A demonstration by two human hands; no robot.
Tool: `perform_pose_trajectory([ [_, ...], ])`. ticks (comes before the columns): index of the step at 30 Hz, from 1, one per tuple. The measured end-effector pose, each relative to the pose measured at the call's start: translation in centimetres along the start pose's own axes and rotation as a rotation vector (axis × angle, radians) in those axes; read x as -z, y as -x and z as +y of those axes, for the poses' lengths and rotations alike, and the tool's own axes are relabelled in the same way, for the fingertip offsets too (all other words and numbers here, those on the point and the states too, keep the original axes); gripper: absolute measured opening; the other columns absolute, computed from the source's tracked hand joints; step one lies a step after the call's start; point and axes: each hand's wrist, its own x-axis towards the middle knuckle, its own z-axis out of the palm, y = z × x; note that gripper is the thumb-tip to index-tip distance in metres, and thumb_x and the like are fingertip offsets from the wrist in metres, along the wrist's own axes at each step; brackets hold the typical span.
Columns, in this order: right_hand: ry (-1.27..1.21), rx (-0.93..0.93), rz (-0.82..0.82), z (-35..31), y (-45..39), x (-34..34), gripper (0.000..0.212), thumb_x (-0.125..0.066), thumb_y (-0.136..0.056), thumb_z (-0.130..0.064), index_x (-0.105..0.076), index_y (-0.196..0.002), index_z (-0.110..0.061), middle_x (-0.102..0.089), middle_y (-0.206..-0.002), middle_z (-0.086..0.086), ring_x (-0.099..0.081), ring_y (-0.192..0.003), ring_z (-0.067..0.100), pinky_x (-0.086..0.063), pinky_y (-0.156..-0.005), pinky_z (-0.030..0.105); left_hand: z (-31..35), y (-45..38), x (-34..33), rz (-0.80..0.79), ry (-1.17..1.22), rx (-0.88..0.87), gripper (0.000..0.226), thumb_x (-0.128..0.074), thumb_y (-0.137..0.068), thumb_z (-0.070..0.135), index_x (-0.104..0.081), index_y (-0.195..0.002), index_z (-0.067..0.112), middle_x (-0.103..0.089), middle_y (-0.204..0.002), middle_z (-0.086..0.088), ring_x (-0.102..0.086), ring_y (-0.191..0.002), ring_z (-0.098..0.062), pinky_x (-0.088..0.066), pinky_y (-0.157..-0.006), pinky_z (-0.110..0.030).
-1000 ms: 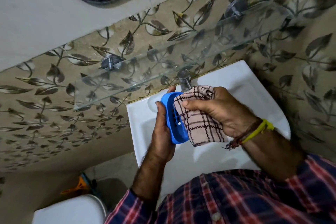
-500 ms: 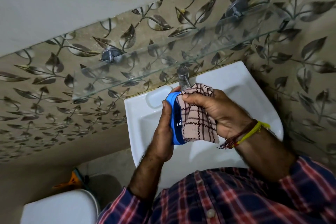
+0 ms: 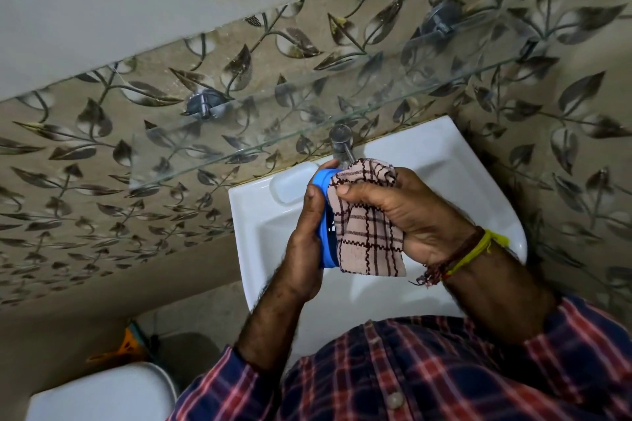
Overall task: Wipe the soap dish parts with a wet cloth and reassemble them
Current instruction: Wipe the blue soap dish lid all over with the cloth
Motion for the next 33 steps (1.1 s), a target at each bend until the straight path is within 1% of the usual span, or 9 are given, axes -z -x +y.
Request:
perform_pose_trajectory([
  [5, 0.009, -0.005, 0.009, -0.2, -0.1, 0.0, 0.021, -0.065, -0.090, 0.000, -0.073, -0.108, -0.005, -0.075, -0.098, 0.019, -0.072, -0.087, 0.029, -0.064, -0.076, 0.041, 0.0, 0.1, -0.2, -0.032, 0.027, 0.034, 0.059, -0.028, -0.098, 0.055, -0.043, -0.148, 0.029, -0.069, -0.132, -0.001, -0.067, -0.119, -0.020, -0.058, -0.087, -0.032],
  [7, -0.007, -0.003, 0.035, -0.1, -0.3, 0.0, 0.020, -0.065, -0.091, 0.001, -0.073, -0.108, -0.004, -0.074, -0.099, 0.020, -0.071, -0.089, 0.031, -0.063, -0.077, 0.043, -0.2, 0.1, -0.3, -0.022, 0.025, 0.058, 0.057, -0.027, -0.099, 0.056, -0.045, -0.147, 0.030, -0.068, -0.134, -0.001, -0.066, -0.121, -0.021, -0.057, -0.090, -0.035],
  [12, 0.073, 0.010, 0.024, 0.5, -0.1, -0.2, 0.019, -0.066, -0.090, 0.000, -0.072, -0.108, 0.000, -0.073, -0.106, 0.026, -0.072, -0.091, 0.034, -0.061, -0.084, 0.048, -0.3, 0.0, 0.1, -0.012, 0.052, 0.008, 0.049, -0.019, -0.105, 0.047, -0.047, -0.142, 0.031, -0.072, -0.125, 0.002, -0.068, -0.117, -0.018, -0.055, -0.091, -0.030],
  [14, 0.038, 0.003, 0.032, 0.4, -0.3, -0.1, 0.017, -0.066, -0.090, 0.001, -0.074, -0.103, -0.003, -0.075, -0.100, 0.023, -0.073, -0.087, 0.031, -0.063, -0.078, 0.042, -0.4, 0.2, -0.1, -0.033, 0.041, 0.004, 0.050, -0.020, -0.103, 0.050, -0.046, -0.141, 0.034, -0.072, -0.126, 0.004, -0.067, -0.118, -0.017, -0.056, -0.090, -0.031],
  [17, -0.019, -0.026, 0.082, 0.1, -0.7, -0.2, 0.015, -0.067, -0.089, 0.000, -0.076, -0.097, -0.008, -0.075, -0.090, 0.016, -0.072, -0.080, 0.027, -0.064, -0.069, 0.037, -0.6, 0.5, -0.3, -0.023, 0.023, 0.016, 0.054, -0.025, -0.099, 0.058, -0.044, -0.145, 0.037, -0.065, -0.137, 0.000, -0.062, -0.127, -0.022, -0.055, -0.099, -0.041],
  [22, -0.069, -0.100, 0.118, 0.6, -0.6, -0.5, 0.023, -0.070, -0.089, -0.007, -0.071, -0.112, 0.000, -0.073, -0.110, 0.026, -0.073, -0.099, 0.038, -0.060, -0.084, 0.053, -0.8, 0.3, -0.2, -0.001, -0.003, -0.017, 0.054, -0.027, -0.098, 0.057, -0.043, -0.146, 0.038, -0.064, -0.139, -0.001, -0.061, -0.129, -0.023, -0.053, -0.097, -0.038],
  [25, -0.079, -0.103, 0.070, 0.4, -0.4, -0.2, 0.026, -0.069, -0.090, -0.008, -0.070, -0.115, -0.001, -0.071, -0.114, 0.028, -0.072, -0.096, 0.037, -0.060, -0.084, 0.054, -0.7, 0.4, -0.4, -0.004, -0.036, -0.022, 0.052, -0.029, -0.099, 0.055, -0.042, -0.146, 0.037, -0.063, -0.140, 0.000, -0.060, -0.129, -0.022, -0.052, -0.101, -0.040],
  [30, 0.014, -0.014, -0.012, 0.3, -0.2, 0.1, 0.013, -0.067, -0.090, -0.001, -0.074, -0.100, -0.006, -0.076, -0.092, 0.016, -0.074, -0.084, 0.028, -0.063, -0.074, 0.040, -0.2, 0.1, 0.0, -0.020, -0.034, -0.040, 0.055, -0.032, -0.100, 0.051, -0.038, -0.151, 0.031, -0.060, -0.144, -0.006, -0.057, -0.133, -0.026, -0.048, -0.106, -0.042],
  [33, 0.060, 0.014, -0.047, -0.1, -0.4, 0.5, 0.015, -0.066, -0.091, 0.000, -0.075, -0.093, -0.011, -0.076, -0.085, 0.010, -0.074, -0.079, 0.023, -0.062, -0.068, 0.035, 0.0, 0.1, -0.2, -0.027, -0.053, -0.029, 0.055, -0.033, -0.099, 0.050, -0.037, -0.151, 0.032, -0.060, -0.144, -0.005, -0.058, -0.132, -0.025, -0.048, -0.107, -0.047],
])
